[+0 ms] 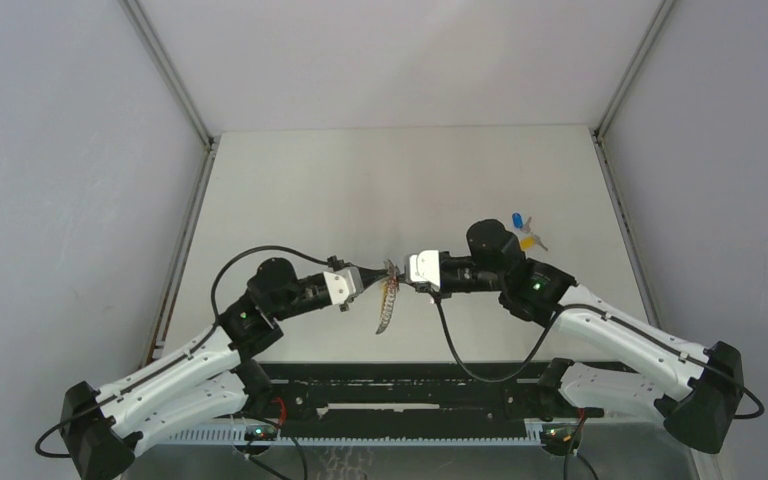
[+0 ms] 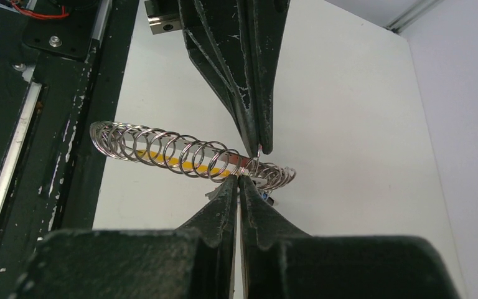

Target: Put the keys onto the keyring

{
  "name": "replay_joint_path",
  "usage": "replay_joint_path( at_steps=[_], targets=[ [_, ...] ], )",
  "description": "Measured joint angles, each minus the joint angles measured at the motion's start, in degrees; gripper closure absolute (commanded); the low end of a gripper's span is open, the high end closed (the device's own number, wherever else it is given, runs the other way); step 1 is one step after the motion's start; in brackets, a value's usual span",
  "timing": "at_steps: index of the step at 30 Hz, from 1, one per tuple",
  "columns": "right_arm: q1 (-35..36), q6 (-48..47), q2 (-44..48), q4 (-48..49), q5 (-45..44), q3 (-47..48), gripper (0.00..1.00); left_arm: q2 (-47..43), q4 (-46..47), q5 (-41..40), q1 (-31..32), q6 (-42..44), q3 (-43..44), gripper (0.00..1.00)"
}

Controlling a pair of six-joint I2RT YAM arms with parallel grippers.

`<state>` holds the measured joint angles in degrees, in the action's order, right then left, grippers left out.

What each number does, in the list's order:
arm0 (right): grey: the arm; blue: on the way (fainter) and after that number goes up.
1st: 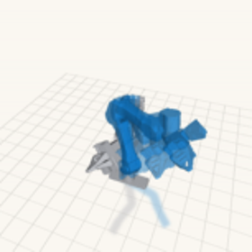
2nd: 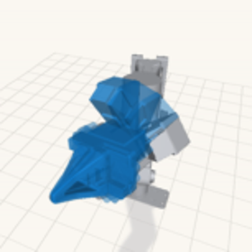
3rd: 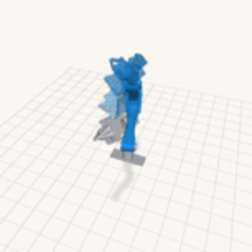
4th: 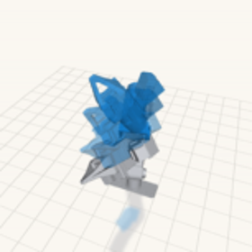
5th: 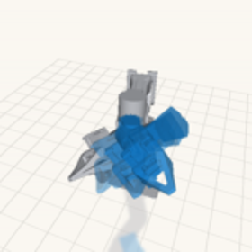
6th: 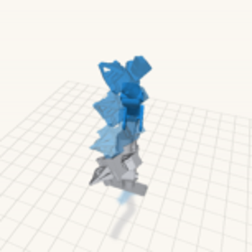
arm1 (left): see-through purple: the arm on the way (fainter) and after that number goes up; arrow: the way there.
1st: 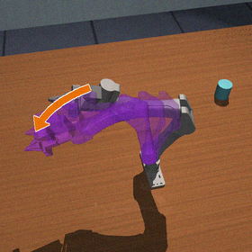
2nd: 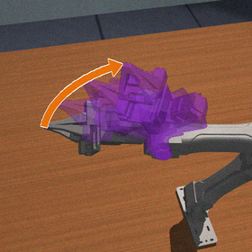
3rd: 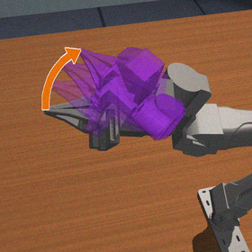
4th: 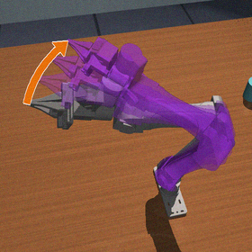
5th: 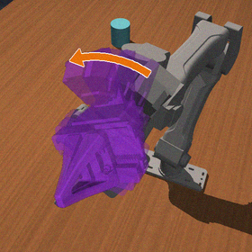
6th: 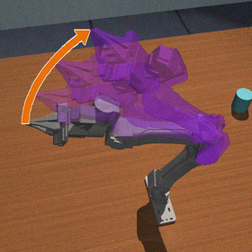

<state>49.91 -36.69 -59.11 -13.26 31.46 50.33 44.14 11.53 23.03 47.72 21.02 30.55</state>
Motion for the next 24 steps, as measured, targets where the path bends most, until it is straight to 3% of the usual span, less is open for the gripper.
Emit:
replay_joint_path(
  at_steps=[8, 15, 24],
  targets=[
    [1.6, -1.9, 0.0, 0.0, -4.1, 0.0, 1.0, 0.1, 3.1, -3.4, 0.0, -5.5, 0.0, 1.0],
    [3.6, -3.4, -1.2, 0.1, -8.2, 0.2, 1.0, 0.6, 11.0, -4.4, 0.0, -11.2, -1.9, 0.99],
    [3.0, -3.5, -0.6, -1.4, -8.3, 0.2, 0.86, 2.0, 20.9, -4.4, 0.0, -15.7, -6.6, 1.0]
  ],
)
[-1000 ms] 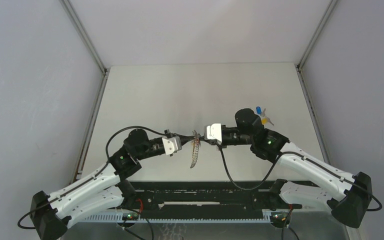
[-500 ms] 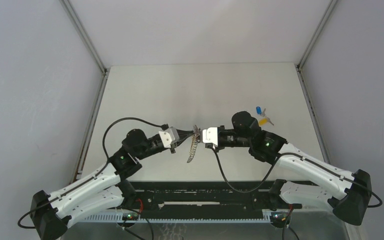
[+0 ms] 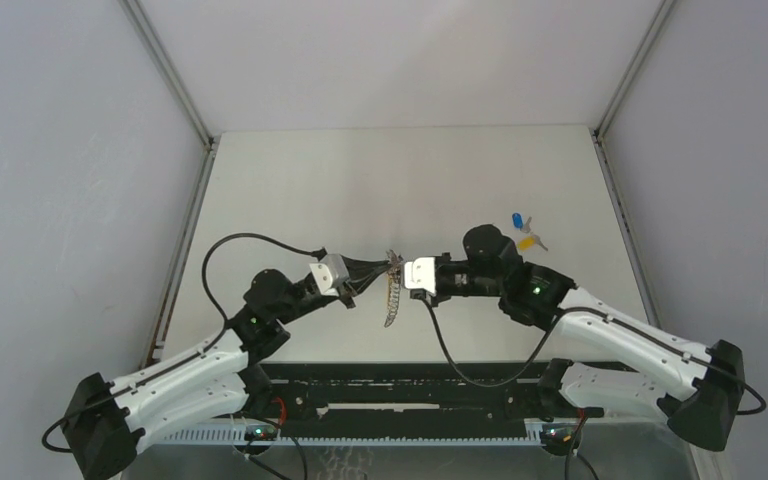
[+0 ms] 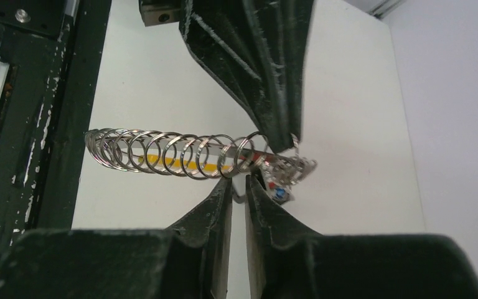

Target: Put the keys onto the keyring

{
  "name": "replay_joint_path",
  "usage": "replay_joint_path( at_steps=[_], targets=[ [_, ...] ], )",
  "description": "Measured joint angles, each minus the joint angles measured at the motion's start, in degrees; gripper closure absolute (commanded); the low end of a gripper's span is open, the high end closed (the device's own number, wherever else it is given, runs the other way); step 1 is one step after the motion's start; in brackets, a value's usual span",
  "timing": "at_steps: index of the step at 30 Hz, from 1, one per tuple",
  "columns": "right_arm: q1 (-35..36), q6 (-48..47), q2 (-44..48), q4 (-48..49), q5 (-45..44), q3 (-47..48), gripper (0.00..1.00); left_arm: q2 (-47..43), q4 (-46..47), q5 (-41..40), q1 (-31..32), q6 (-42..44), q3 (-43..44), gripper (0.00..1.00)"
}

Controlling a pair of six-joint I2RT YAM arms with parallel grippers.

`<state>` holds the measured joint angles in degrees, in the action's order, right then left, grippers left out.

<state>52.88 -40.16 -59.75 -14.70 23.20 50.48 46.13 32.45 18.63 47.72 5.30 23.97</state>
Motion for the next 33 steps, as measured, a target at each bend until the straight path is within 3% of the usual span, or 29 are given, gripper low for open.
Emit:
replay_joint_path(
  at_steps=[7, 14, 33],
  targets=[
    [-7.2, 3.6, 8.0, 0.9, 9.0, 0.0, 0.85, 0.0, 5.0, 0.6, 0.0, -1.4, -2.8, 1.0],
    [-12.0, 8.0, 6.0, 4.7, 17.6, 0.0, 0.84, -0.2, 10.0, 2.6, 0.0, -3.3, -4.7, 1.0],
    [-12.7, 12.2, 1.4, 10.4, 27.6, -0.1, 0.85, -0.2, 14.8, 7.1, 0.0, -4.7, -4.8, 1.0]
  ],
)
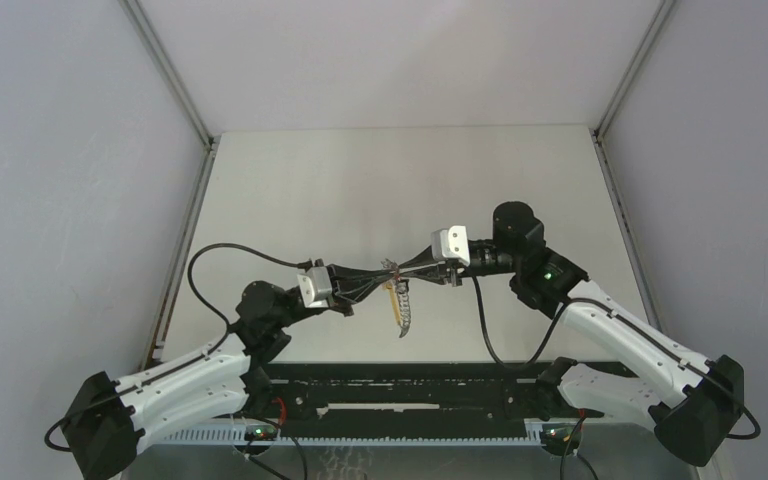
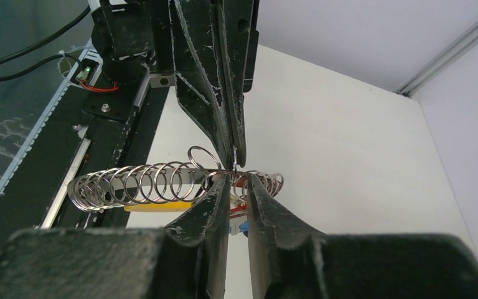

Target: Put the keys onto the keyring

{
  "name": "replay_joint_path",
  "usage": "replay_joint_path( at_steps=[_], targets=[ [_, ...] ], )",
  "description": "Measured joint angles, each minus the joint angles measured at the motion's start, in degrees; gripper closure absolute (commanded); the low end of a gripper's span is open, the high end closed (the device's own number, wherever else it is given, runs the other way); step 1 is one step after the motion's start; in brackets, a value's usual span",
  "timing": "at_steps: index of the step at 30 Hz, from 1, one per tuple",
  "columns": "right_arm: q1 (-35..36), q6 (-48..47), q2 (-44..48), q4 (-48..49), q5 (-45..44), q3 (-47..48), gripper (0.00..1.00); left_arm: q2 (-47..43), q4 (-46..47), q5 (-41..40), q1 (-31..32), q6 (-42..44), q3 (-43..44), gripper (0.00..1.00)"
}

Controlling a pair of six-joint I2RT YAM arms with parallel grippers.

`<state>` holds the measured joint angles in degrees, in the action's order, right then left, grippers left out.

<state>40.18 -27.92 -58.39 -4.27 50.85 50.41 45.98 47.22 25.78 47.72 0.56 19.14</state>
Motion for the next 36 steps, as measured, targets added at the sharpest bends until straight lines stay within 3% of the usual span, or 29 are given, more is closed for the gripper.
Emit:
replay_joint_path(
  at_steps=[9, 13, 17, 21, 27, 36],
  targets=[
    [0.0, 0.7, -0.5, 0.7, 1.8, 0.0, 0.9, 0.3, 0.4, 0.7, 0.0, 0.0, 0.0, 1.0],
    [0.0, 0.9, -0.9, 0.7, 2.3, 0.0, 1.0, 0.7, 1.3, 1.4, 0.0, 0.0, 0.0, 1.0],
    [0.0, 0.9, -1.1, 0.3, 2.5, 0.0, 1.0, 0.8, 1.6, 1.7, 0.0, 0.0, -0.1, 1.0],
    [0.0, 0.9, -1.1, -1.8, 1.8, 0.4, 1.0, 0.6, 0.8, 1.7, 0.0, 0.3, -0.4, 0.88],
    [0.6, 0.4, -3.0, -13.2, -3.3, 6.6, 1.0, -2.7, -6.3, 0.5, 0.0, 3.6, -0.4, 0.71],
    [8.0, -0.7, -14.2, -38.4, -19.5, 25.7, 1.0, -6.7, -12.5, -2.0, -0.4, 5.0, -1.0, 0.65]
  ],
)
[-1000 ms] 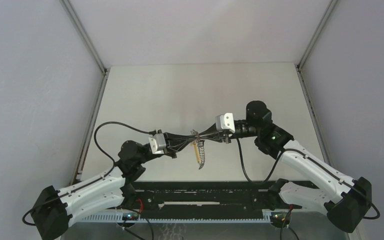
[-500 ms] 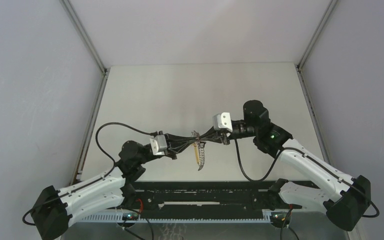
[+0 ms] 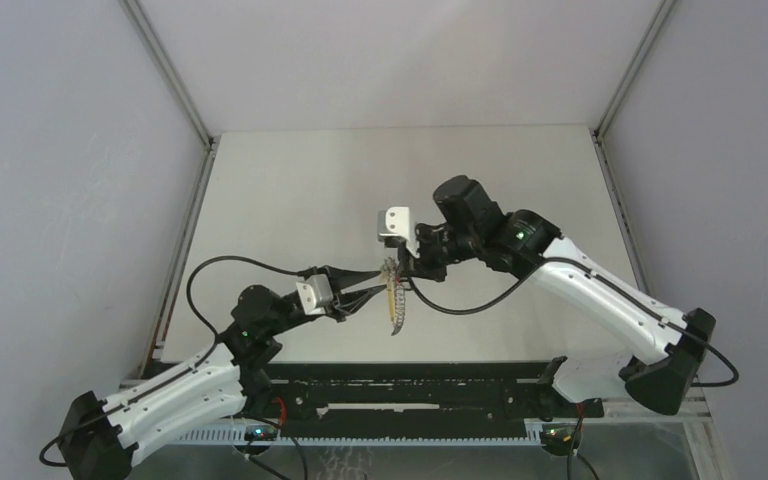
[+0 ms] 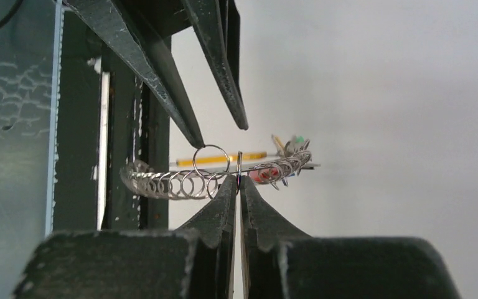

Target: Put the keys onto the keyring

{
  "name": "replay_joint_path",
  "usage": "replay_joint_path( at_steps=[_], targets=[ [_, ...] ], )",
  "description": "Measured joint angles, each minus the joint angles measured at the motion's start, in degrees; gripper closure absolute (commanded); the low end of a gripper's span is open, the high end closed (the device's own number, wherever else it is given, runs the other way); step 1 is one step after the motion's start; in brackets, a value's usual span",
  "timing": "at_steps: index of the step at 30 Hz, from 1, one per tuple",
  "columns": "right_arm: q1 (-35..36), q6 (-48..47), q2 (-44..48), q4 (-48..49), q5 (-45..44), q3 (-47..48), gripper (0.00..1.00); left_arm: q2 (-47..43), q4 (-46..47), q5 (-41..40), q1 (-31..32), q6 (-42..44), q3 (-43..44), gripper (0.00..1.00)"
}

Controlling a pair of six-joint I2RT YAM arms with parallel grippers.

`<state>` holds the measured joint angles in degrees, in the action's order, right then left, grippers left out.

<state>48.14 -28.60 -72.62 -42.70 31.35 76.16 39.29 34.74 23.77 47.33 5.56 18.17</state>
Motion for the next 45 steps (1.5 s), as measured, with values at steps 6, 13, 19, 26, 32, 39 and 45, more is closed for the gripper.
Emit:
replay_joint_path(
  at_steps=[6, 13, 19, 26, 32, 39, 45],
  targets=[
    [5.4, 0.5, -8.9, -15.1, -10.4, 12.7, 1.0, -2.4, 2.1, 0.2, -1.0, -1.7, -4.0, 0.64],
    [10.5, 0.3, -13.4, -26.0, -16.9, 21.4, 1.0, -3.6, 6.8, 1.0, -1.0, -6.1, -8.6, 0.63],
    [14.5, -0.7, -14.9, -29.4, -20.4, 23.7, 1.0, -2.0, 12.2, 3.0, -1.0, -8.9, -9.1, 0.64],
    [15.6, -2.5, -15.0, -30.4, -21.4, 23.7, 1.0, 2.5, 14.9, 6.6, -1.0, -10.4, -8.8, 0.68],
    [15.8, -3.4, -15.0, -30.4, -21.4, 23.7, 1.0, 5.3, 15.4, 9.1, -1.0, -11.2, -8.4, 0.68],
    [15.8, -4.3, -15.0, -30.0, -21.4, 23.6, 1.0, 4.6, 17.8, 9.1, -1.0, -12.2, -8.1, 0.68],
    [16.0, -4.7, -15.0, -29.4, -21.2, 23.3, 1.0, 1.7, 17.7, 7.8, -1.0, -12.1, -8.1, 0.67]
  ],
)
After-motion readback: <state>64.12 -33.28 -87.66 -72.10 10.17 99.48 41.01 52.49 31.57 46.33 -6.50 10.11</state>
